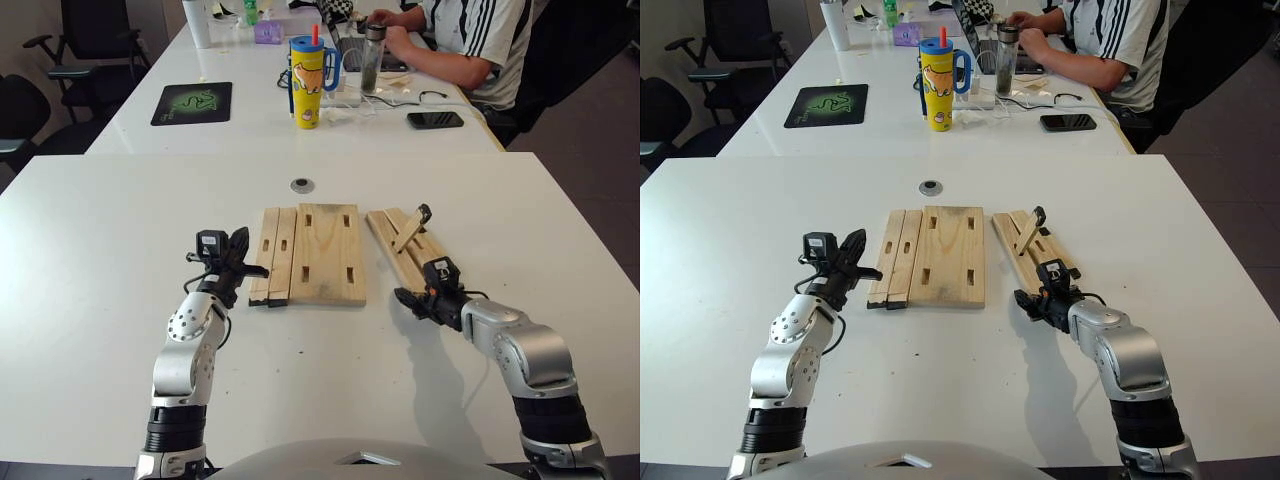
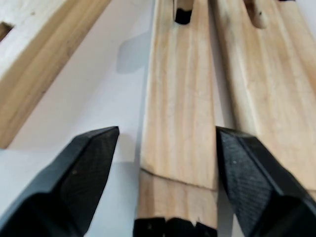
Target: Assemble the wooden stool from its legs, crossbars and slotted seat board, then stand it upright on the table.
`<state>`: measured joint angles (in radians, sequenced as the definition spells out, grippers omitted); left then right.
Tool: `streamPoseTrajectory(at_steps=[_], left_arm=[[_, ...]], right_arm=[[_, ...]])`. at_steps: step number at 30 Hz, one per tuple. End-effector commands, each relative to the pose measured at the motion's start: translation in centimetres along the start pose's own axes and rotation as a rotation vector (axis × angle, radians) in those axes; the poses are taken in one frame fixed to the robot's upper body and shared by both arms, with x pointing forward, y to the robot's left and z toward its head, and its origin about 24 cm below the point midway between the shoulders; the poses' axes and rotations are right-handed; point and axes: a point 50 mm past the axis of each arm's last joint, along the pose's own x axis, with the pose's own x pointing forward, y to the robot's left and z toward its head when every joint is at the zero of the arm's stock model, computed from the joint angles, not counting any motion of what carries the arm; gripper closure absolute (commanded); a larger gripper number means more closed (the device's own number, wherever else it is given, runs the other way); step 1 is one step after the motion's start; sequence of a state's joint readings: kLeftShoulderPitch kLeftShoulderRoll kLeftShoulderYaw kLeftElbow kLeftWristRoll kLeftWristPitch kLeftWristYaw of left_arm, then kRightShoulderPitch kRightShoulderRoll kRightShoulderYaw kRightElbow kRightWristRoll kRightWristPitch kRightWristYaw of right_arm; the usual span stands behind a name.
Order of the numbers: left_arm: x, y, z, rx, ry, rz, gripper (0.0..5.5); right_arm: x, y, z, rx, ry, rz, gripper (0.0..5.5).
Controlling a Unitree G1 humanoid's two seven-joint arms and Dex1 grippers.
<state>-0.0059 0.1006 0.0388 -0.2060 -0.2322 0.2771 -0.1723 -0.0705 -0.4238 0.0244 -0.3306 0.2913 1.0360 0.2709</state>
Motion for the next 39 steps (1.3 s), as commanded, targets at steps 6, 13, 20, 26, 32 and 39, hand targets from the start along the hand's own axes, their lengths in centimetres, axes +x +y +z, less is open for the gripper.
streamPoseTrajectory(at_steps=[6,13,20,26,32,39], left_arm=[[0.4,-0.3,0.1,0.007,-0.003,-0.016,5.5],[0.8,-0.2,0.3,0.013,-0.009,-0.026,5.5],[1.1,-0.2,0.4,0.018,-0.016,-0.031,5.5],[1.1,-0.3,0.4,-0.015,-0.017,-0.037,5.5],[1.4,-0.7,1.1,-0.108,-0.037,-0.071,5.5],[1.0,-3.4,4.3,-0.678,-0.126,-0.326,4.8]], right_arm=[[1.9,0.9,0.0,0.006,0.015,-0.001,2.06],[2.4,0.3,-0.6,0.055,0.053,-0.035,3.09],[2.5,0.3,0.8,0.018,-0.028,-0.047,3.43],[2.3,0.9,3.6,-0.036,-0.216,-0.087,3.43],[1.4,1.7,7.2,-0.092,-0.427,-0.056,3.43],[-0.3,3.5,11.3,-0.25,-0.645,0.135,3.43]])
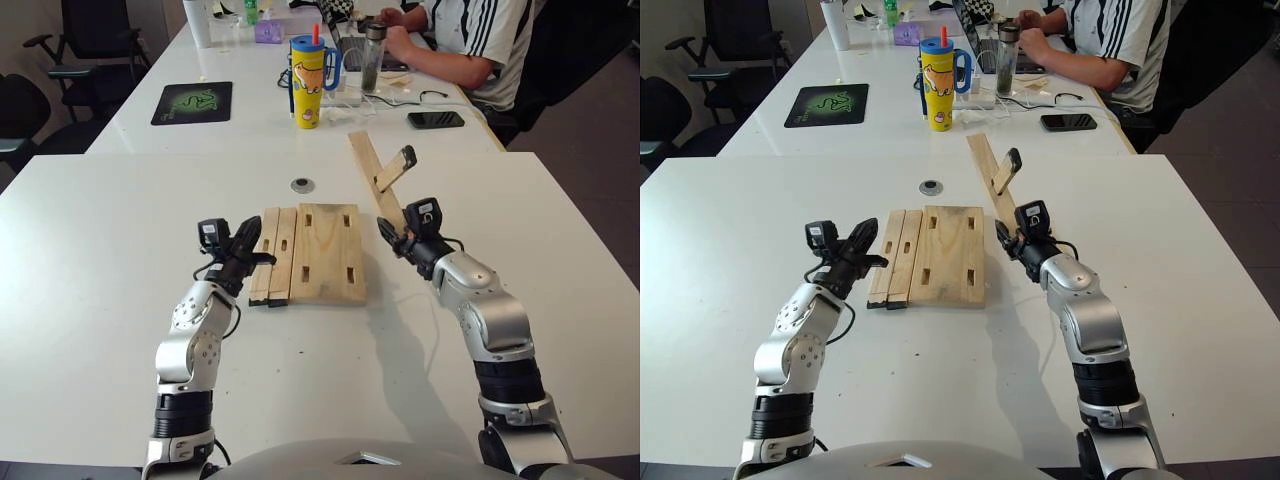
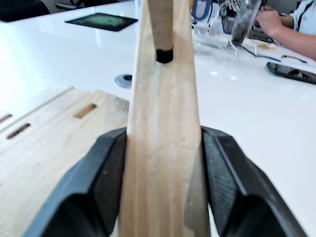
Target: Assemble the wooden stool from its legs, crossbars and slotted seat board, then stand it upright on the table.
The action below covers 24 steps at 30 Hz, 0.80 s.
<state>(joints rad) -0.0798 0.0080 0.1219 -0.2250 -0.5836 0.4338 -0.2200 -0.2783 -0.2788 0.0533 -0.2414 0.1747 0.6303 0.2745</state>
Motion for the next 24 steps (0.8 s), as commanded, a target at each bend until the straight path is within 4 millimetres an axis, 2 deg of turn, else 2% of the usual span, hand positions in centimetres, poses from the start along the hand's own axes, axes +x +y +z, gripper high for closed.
streamPoseTrajectory(at_steps=[1,4,8,14,21,24], left_arm=[[0.1,-3.2,2.3,-0.316,-0.075,-0.236,4.6],[-0.6,-4.3,3.0,-0.465,-0.074,-0.343,4.15],[-0.7,-4.3,3.1,-0.558,-0.069,-0.35,3.51],[-0.5,-4.0,3.4,-0.581,-0.067,-0.342,2.71],[-0.3,-4.4,4.2,-0.576,-0.087,-0.38,1.7],[-0.2,-4.7,4.9,-0.582,-0.114,-0.399,1.52]], right_arm=[[0.2,0.9,3.5,-0.101,-0.152,0.166,3.43],[0.1,0.9,4.5,-0.143,-0.199,0.252,3.43],[-0.4,1.8,4.9,-0.17,-0.239,0.362,3.43],[-1.0,3.1,5.1,-0.242,-0.284,0.469,3.43],[-1.4,3.4,4.4,-0.251,-0.268,0.522,3.43],[-1.5,3.5,4.2,-0.25,-0.258,0.546,3.43]])
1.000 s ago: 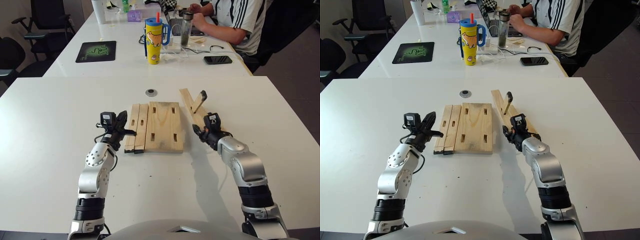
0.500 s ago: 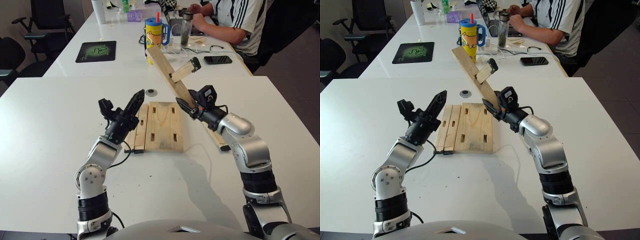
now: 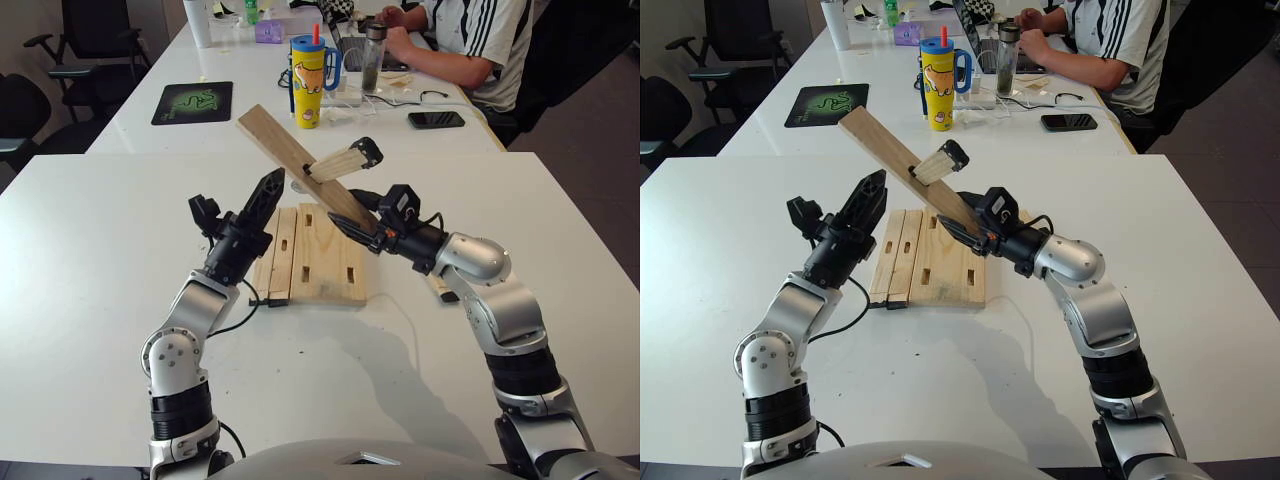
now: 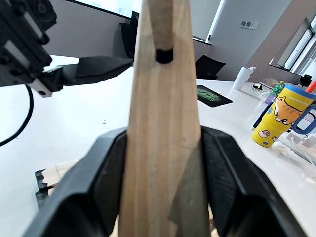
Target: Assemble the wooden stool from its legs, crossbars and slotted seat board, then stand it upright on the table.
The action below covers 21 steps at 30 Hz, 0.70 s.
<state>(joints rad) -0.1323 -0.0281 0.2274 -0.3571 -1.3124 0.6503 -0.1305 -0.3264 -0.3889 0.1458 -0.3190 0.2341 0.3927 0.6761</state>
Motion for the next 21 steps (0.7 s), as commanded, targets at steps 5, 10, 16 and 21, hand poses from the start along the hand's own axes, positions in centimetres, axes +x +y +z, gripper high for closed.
streamPoseTrajectory(at_steps=[5,10,16,21], left_arm=[[0.94,-1.32,1.29,-0.027,-0.062,-0.052,1.52],[1.23,-1.59,1.39,-0.039,-0.069,-0.056,1.52],[1.3,-1.6,1.53,-0.025,-0.082,-0.051,2.27],[1.32,-1.31,1.78,0.007,-0.08,-0.035,2.99]], right_arm=[[-0.12,0.86,0.15,-0.012,-0.003,0.098,3.43],[-0.06,1.29,0.33,-0.02,-0.002,0.156,3.43],[0.07,1.09,0.64,-0.042,-0.007,0.167,3.43],[-0.03,0.85,0.47,-0.058,0.003,0.164,3.43]])
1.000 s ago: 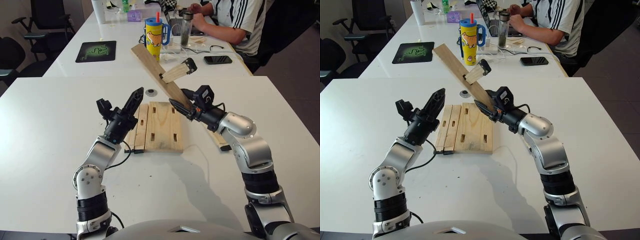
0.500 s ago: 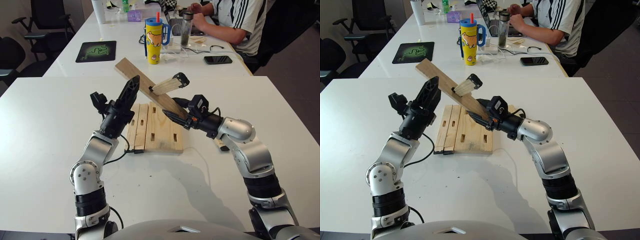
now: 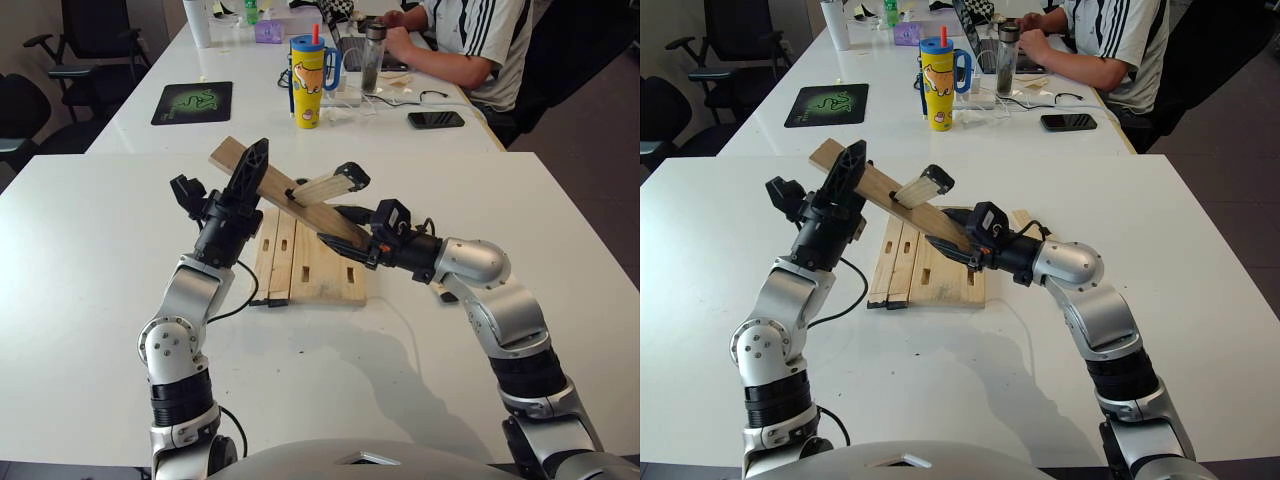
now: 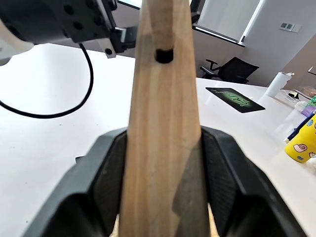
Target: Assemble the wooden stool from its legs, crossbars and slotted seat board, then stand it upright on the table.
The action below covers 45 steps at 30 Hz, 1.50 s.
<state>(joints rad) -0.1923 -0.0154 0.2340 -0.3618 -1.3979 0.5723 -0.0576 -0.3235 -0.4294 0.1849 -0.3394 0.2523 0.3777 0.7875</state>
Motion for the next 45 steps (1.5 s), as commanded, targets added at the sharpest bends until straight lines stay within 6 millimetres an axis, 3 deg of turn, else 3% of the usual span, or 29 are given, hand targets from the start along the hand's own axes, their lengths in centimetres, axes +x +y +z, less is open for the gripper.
streamPoseTrajectory(at_steps=[1,10,20,26,31,35,45], left_arm=[[0.3,-0.2,0.3,0.041,0.006,-0.003,3.16],[0.0,0.3,0.4,0.054,0.008,0.014,4.29],[-0.2,0.8,0.6,0.073,-0.007,0.042,4.41],[-0.5,1.7,1.1,0.104,-0.047,0.11,4.46],[-0.9,3.3,2.9,0.133,-0.155,0.221,4.46],[-1.5,4.3,4.4,0.141,-0.244,0.296,4.47],[-2.1,5.8,3.6,0.187,-0.205,0.371,4.47]], right_arm=[[0.0,-0.3,0.3,-0.031,0.0,0.006,3.43],[-0.2,-0.6,0.1,-0.033,0.008,0.0,3.43],[-0.3,-0.6,-0.1,-0.044,0.029,0.019,3.43],[-0.7,-1.0,-0.3,-0.018,0.055,0.038,2.57],[-2.2,-0.1,-2.6,0.027,0.227,0.213,2.49],[-2.4,1.0,-4.8,0.006,0.34,0.303,2.49],[0.9,1.7,-9.7,-0.287,0.505,0.26,2.49]])
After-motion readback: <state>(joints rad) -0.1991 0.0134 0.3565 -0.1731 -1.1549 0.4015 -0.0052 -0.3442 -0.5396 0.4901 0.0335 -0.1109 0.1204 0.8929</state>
